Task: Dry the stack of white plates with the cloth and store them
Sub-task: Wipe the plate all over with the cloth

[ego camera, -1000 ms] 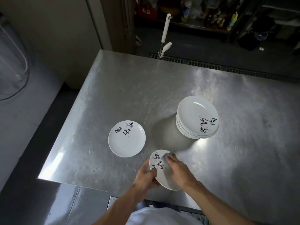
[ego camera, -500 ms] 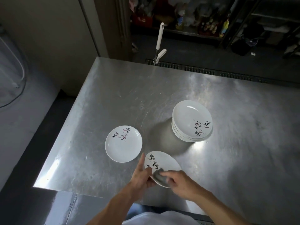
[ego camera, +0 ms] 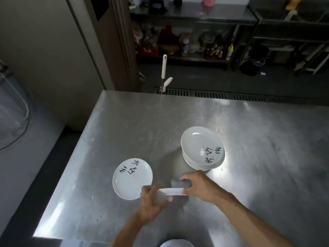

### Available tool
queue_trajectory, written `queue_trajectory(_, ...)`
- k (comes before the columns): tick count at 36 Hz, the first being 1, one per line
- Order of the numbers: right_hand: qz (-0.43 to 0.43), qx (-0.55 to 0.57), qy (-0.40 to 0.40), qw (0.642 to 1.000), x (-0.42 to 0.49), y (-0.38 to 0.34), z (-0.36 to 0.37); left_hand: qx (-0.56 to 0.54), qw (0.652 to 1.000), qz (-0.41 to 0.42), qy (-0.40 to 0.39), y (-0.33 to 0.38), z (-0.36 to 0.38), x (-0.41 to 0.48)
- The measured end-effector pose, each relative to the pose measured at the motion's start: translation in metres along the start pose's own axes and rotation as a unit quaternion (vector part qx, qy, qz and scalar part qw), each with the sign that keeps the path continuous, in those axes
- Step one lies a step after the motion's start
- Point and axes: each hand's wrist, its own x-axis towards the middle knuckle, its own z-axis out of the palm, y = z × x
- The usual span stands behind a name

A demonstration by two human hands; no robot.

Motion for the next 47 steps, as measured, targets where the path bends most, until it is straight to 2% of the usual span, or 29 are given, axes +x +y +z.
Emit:
queue_trajectory(2,0.012,0.002,-0.005,1.000,0.005,0.003,-0.009,0.063,0.993,0.098,0.028,-0.011,0.000,0.006)
queue_trajectory(3,0.020,0.003,-0.001,1.000,0.007,0.006,-0.011,0.064,0.992,0.104,0.020,-0.010,-0.002,0.008)
queue_trajectory(6,0.039,0.038,0.030,0.998,0.008,0.013,-0.006,0.034,0.997,0.068,-0.029,-0.004,-0.006,0.009)
queue_trajectory(10,0.051,0.106,0.134,0.984,0.001,0.025,0.015,-0.027,0.997,0.058,-0.032,0.001,0.002,0.001)
queue_trajectory(13,0.100,0.105,0.181,0.973,-0.005,0.035,0.034,-0.154,0.986,-0.020,-0.062,0.007,0.007,-0.015)
queue_trajectory(15,0.113,0.089,0.166,0.976,-0.009,0.038,0.050,-0.253,0.962,-0.079,-0.067,0.007,0.015,-0.022)
queue_trajectory(19,0.085,0.040,0.125,0.988,-0.020,0.034,0.082,-0.322,0.930,-0.173,-0.038,0.012,0.029,-0.024)
queue_trajectory(21,0.029,0.013,0.091,0.995,-0.025,0.030,0.092,-0.363,0.909,-0.199,-0.034,0.014,0.033,-0.022)
queue_trajectory(24,-0.071,-0.011,-0.006,0.997,-0.035,0.031,0.098,-0.389,0.892,-0.228,-0.024,0.012,0.034,-0.023)
queue_trajectory(26,-0.086,-0.033,-0.045,0.995,-0.042,0.041,0.093,-0.405,0.881,-0.242,-0.015,0.006,0.035,-0.024)
queue_trajectory(28,-0.074,-0.064,-0.049,0.994,-0.046,0.052,0.085,-0.419,0.871,-0.258,-0.007,0.002,0.038,-0.026)
queue_trajectory(36,0.011,-0.148,0.031,0.988,-0.017,0.045,0.090,-0.423,0.870,-0.252,-0.006,0.005,0.042,-0.031)
queue_trajectory(40,-0.053,-0.140,-0.014,0.989,-0.019,0.035,0.094,-0.419,0.866,-0.271,0.033,0.000,0.043,-0.025)
queue_trajectory(44,-0.133,-0.086,-0.064,0.985,-0.039,0.042,0.091,-0.431,0.858,-0.277,0.036,-0.004,0.043,-0.021)
queue_trajectory(47,-0.135,-0.067,-0.067,0.986,-0.054,0.060,0.084,-0.427,0.860,-0.277,0.026,-0.003,0.045,-0.022)
